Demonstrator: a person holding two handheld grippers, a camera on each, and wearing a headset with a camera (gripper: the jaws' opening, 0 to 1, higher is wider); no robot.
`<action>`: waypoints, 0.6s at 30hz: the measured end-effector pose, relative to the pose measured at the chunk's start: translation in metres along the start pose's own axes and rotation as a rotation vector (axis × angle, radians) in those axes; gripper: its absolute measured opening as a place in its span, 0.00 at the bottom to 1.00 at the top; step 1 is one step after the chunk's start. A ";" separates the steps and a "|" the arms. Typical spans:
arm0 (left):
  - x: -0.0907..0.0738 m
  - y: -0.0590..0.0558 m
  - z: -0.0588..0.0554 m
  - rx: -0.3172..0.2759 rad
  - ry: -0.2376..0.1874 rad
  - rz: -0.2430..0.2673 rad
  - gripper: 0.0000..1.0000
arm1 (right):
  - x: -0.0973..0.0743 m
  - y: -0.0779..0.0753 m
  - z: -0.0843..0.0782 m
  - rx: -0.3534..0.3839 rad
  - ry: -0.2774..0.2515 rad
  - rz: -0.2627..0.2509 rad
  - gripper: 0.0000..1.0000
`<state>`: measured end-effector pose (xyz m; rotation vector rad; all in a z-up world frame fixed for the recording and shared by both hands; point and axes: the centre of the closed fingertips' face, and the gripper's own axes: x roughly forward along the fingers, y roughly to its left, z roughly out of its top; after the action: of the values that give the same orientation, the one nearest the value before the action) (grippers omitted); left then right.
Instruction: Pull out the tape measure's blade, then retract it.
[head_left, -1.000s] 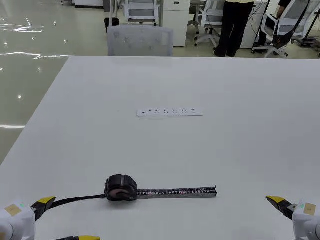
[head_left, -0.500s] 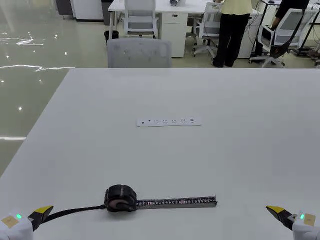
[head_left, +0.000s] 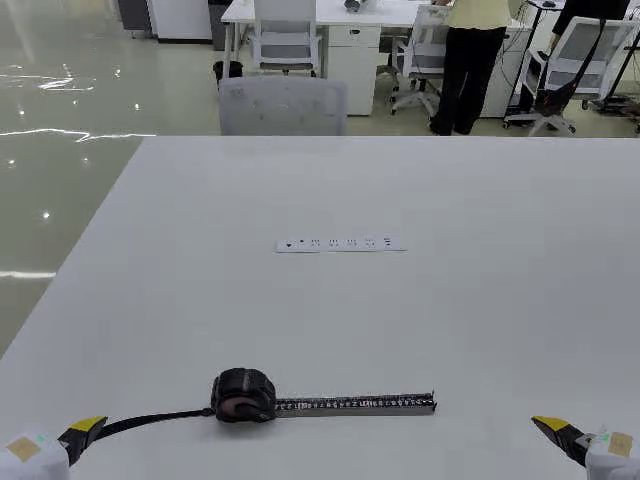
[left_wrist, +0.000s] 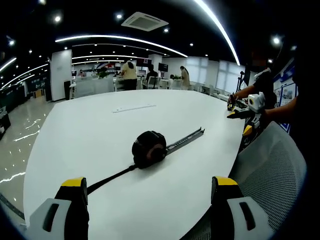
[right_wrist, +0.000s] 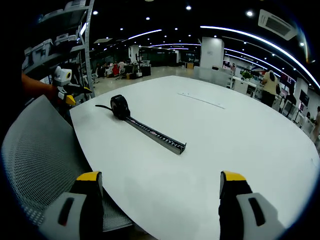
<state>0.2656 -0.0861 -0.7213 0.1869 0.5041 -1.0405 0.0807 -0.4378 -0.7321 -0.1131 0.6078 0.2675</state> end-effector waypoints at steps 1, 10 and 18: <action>0.000 0.000 -0.001 -0.002 0.002 0.002 1.00 | 0.000 0.000 0.001 -0.001 -0.004 -0.001 0.99; 0.004 -0.004 -0.004 -0.003 0.016 0.000 1.00 | -0.002 0.003 0.000 0.007 -0.011 0.001 0.99; 0.002 -0.005 -0.004 -0.002 0.014 -0.007 1.00 | -0.003 0.003 0.000 -0.005 0.003 0.004 1.00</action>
<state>0.2608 -0.0887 -0.7258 0.1909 0.5187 -1.0458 0.0780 -0.4357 -0.7302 -0.1174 0.6103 0.2731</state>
